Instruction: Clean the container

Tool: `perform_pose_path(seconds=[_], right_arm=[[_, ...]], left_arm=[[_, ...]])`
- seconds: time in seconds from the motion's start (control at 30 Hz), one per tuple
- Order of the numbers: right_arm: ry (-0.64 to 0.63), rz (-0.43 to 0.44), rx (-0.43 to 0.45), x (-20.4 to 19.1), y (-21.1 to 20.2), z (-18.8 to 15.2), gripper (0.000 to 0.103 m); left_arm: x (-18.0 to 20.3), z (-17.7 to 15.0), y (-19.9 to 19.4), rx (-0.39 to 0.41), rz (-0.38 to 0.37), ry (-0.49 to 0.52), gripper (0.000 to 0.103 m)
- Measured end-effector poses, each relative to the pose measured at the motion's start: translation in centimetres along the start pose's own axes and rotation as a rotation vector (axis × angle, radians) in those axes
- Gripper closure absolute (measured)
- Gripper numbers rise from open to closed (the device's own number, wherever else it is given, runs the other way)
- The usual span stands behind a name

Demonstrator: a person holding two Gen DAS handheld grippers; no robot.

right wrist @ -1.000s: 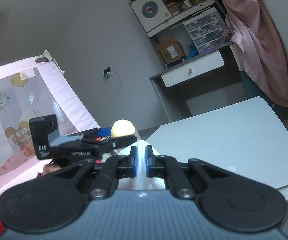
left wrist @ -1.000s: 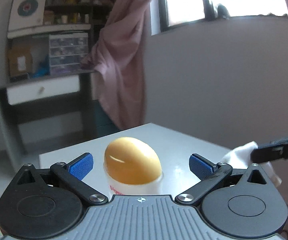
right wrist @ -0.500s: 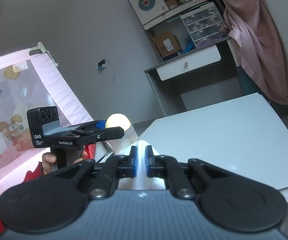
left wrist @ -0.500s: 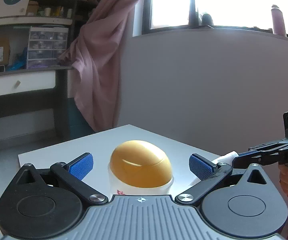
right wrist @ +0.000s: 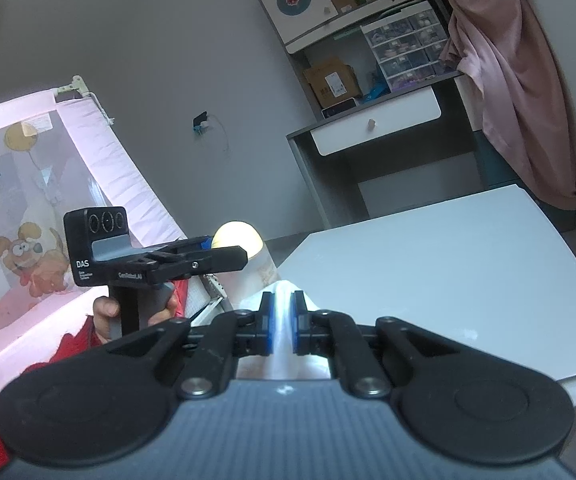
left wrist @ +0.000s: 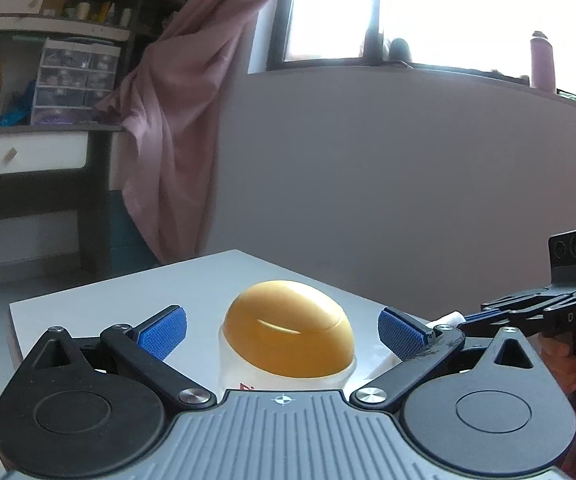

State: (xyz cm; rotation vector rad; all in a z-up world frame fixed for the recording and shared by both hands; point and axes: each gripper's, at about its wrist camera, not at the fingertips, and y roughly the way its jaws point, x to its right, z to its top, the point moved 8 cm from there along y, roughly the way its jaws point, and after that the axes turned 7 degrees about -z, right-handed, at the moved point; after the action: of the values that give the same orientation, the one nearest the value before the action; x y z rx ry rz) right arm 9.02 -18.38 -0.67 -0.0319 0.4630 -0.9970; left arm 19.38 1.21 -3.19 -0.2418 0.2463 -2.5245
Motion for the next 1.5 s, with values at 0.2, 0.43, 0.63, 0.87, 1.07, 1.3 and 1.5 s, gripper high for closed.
perform_pose_path(seconds=[0.2,0.43,0.63,0.87,1.07,1.3,1.5], right_arm=[[0.003,-0.002,-0.001,-0.1,-0.1,-0.3,0.095],[0.004,-0.001,0.006,-0.2,-0.5,-0.4,0.095],[0.011,-0.004,0.007,0.2,-0.3,-0.3,0.095],[0.012,0.006,0.002,0.1,0.0,-0.7,0.095],[0.017,0.015,0.005,0.0,-0.1,-0.4,0.095],[0.023,0.025,0.011,0.0,-0.4,-0.5,0.095],[0.025,0.032,0.021,0.2,-0.7,-0.3,0.095]], left_arm=[[-0.1,0.2,0.5,0.011,-0.022,0.003,0.002],[0.0,0.1,1.0,0.005,-0.023,0.029,0.038],[0.1,0.5,1.1,-0.011,0.023,0.020,0.038],[1.2,1.0,0.6,-0.004,0.218,-0.009,0.038],[1.5,2.2,0.6,-0.036,0.376,-0.076,0.039],[1.6,3.7,0.2,-0.046,0.490,-0.121,0.039],[1.6,4.8,0.3,-0.062,0.621,-0.175,0.039]])
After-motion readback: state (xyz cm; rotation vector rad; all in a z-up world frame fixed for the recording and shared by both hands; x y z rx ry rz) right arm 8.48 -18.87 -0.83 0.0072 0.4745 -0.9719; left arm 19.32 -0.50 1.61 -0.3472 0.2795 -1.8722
